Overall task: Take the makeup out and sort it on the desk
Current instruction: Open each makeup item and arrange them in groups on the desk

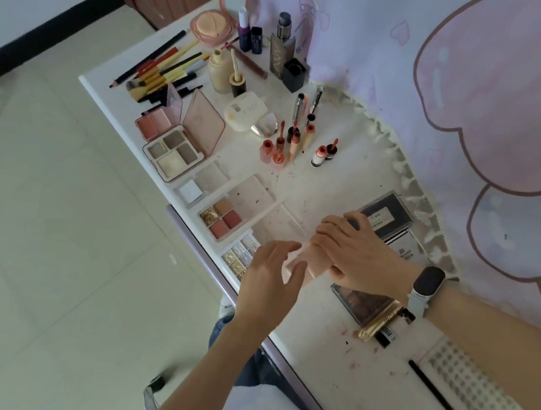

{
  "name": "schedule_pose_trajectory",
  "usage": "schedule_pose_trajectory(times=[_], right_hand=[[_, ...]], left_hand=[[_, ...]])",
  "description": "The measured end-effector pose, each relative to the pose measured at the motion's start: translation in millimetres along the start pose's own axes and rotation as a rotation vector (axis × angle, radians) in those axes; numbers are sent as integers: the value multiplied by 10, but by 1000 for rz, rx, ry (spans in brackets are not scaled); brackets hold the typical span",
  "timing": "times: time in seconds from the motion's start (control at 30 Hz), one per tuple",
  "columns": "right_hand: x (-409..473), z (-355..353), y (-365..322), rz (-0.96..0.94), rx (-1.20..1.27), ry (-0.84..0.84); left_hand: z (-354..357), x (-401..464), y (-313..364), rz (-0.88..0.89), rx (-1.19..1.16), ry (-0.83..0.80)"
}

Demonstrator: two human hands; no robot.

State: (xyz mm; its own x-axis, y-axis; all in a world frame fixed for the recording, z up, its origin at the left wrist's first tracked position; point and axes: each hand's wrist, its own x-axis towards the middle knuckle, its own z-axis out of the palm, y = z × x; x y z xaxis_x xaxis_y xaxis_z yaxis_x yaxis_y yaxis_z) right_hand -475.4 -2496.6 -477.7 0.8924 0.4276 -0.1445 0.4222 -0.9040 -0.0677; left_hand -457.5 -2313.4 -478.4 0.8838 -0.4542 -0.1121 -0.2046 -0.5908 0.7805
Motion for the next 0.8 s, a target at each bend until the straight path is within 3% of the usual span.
schedule_pose_trajectory(times=[0.13, 0.3, 0.37, 0.47, 0.53, 0.63, 0.8], right_hand=[[-56, -160, -76, 118, 179, 44], [-76, -401, -129, 369, 636, -89], [-58, -507, -185, 550, 852, -2], [63, -666, -285, 974, 1107, 124], [142, -745, -358, 1123, 1488, 116], [269, -901, -518, 1119, 1883, 253], [449, -1022, -762, 1067, 2003, 441]], left_hand=[[-130, -21, -7, 96, -34, -140], [-405, 118, 37, 209, -107, -149], [-521, 181, 44, 224, -150, -122], [-696, 262, 70, 255, -173, -58], [-799, 283, 76, 296, -129, -31], [-924, 295, 84, 304, -56, -16], [-1069, 306, 224, 42, -267, 99]])
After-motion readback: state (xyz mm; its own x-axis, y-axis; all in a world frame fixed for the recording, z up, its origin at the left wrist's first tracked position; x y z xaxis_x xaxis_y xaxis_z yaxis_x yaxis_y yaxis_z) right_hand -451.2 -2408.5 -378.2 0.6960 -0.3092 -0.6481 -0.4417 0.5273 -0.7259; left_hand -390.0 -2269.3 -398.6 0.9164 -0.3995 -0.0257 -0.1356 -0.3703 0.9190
